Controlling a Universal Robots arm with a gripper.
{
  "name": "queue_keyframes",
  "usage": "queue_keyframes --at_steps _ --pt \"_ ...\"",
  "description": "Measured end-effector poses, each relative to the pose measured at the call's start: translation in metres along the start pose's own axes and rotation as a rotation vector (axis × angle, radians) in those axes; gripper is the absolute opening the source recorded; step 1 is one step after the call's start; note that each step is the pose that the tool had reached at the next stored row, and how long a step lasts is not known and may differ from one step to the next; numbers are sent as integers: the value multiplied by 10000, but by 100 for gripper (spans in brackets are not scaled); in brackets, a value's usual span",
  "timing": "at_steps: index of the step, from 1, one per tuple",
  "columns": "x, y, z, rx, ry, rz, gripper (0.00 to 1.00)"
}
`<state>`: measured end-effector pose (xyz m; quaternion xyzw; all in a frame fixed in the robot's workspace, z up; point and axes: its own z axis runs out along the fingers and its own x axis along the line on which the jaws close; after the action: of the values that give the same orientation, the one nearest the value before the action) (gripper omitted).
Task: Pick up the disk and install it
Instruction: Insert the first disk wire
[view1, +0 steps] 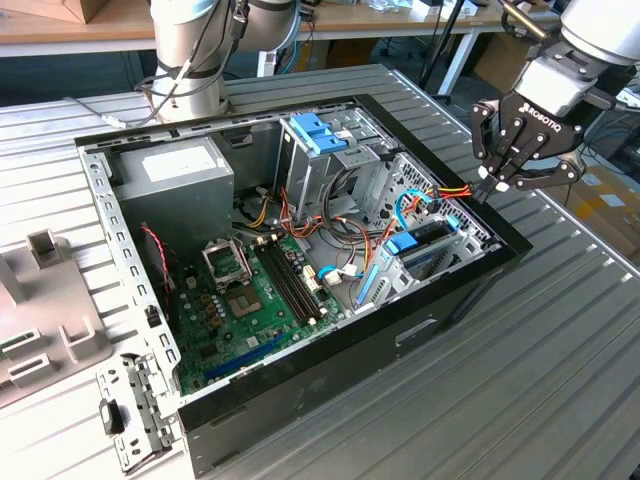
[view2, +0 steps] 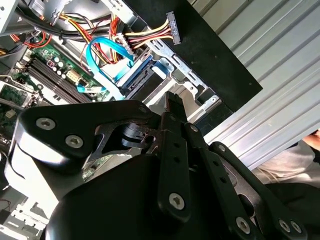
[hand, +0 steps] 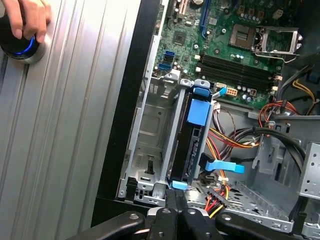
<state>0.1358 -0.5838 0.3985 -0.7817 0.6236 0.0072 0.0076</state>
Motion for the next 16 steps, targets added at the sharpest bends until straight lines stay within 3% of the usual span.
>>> queue_keyframes --at_steps 9,16 --pt "0 0 0 -8 -1 -408 11" --pt "0 0 0 -20 -2 -988 11"
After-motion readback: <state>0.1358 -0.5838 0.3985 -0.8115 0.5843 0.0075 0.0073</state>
